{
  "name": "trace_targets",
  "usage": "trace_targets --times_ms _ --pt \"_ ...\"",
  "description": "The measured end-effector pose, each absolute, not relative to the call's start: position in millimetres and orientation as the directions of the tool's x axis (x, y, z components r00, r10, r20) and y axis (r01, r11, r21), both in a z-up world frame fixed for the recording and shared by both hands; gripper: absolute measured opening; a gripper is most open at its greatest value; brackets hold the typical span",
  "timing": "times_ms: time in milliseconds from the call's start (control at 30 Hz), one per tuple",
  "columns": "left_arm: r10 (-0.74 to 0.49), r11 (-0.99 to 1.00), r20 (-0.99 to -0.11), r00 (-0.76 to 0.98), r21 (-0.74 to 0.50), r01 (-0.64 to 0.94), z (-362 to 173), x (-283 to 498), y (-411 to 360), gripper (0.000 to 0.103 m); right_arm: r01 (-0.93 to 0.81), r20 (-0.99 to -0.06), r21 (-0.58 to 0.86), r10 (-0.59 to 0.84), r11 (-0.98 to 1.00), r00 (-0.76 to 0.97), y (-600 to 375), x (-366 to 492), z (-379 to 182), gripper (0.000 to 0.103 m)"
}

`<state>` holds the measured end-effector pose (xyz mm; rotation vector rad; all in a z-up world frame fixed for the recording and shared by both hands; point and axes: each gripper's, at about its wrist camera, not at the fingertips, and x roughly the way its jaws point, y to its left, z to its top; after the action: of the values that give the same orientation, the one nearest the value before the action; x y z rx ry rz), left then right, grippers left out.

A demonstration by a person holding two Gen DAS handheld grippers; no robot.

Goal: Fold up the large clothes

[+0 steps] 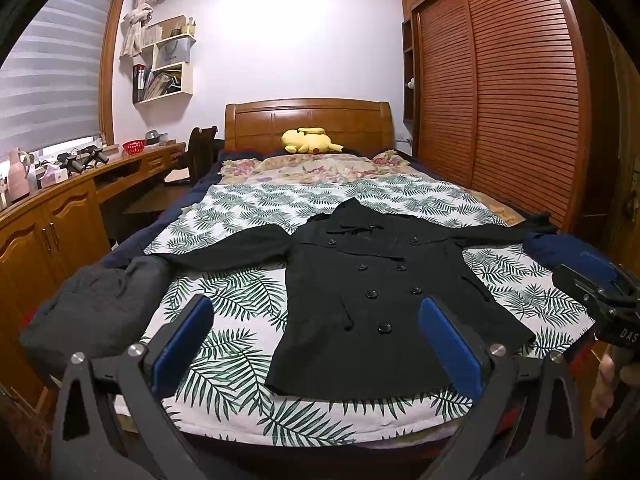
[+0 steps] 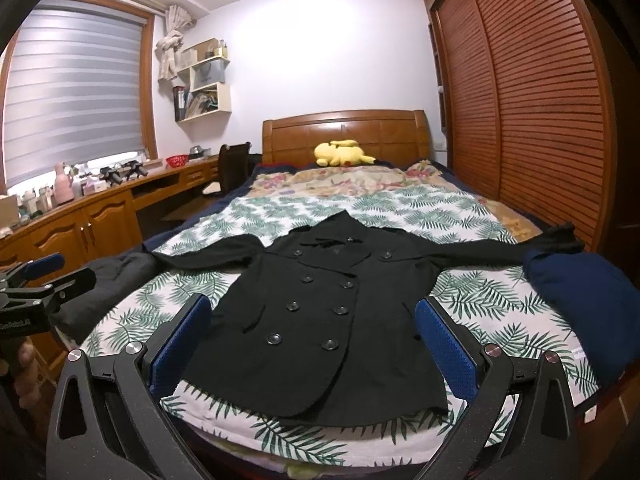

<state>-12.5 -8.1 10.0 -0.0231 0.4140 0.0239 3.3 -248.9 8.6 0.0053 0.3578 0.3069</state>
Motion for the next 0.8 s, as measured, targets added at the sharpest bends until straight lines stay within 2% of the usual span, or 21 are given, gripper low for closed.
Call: trace_targets --times_ms 800 --pt "0.018 0.999 -0.403 0.915 -0.021 -0.029 10.7 -13.0 -7.0 0.103 -0.294 -0.343 0.061 0.297 0.954 0.891 -247.9 1.8 8.0 0.103"
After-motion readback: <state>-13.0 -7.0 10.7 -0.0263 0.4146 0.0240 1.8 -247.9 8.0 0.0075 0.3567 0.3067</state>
